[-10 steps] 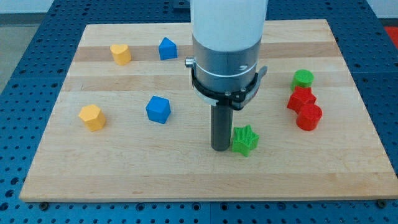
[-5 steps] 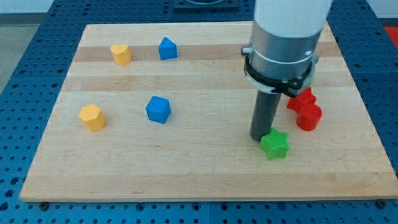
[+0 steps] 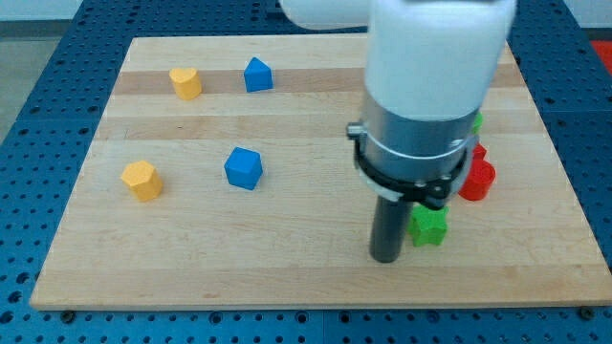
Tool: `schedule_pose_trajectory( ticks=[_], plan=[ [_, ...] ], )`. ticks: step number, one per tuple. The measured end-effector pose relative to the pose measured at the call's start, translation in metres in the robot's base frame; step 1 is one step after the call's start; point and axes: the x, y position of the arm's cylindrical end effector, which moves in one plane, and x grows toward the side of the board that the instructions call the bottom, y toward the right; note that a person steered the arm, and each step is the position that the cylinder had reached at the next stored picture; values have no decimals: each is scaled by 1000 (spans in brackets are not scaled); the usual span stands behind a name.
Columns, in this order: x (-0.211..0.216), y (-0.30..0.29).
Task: Move the green star to the bottom side of the red circle
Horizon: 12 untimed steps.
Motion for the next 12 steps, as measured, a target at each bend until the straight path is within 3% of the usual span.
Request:
schedule_pose_trajectory(
  ticks=[2, 5, 8, 12],
  plan=[
    [-16, 41],
    [-21, 6],
    [-41, 59],
    [-41, 70]
  ],
)
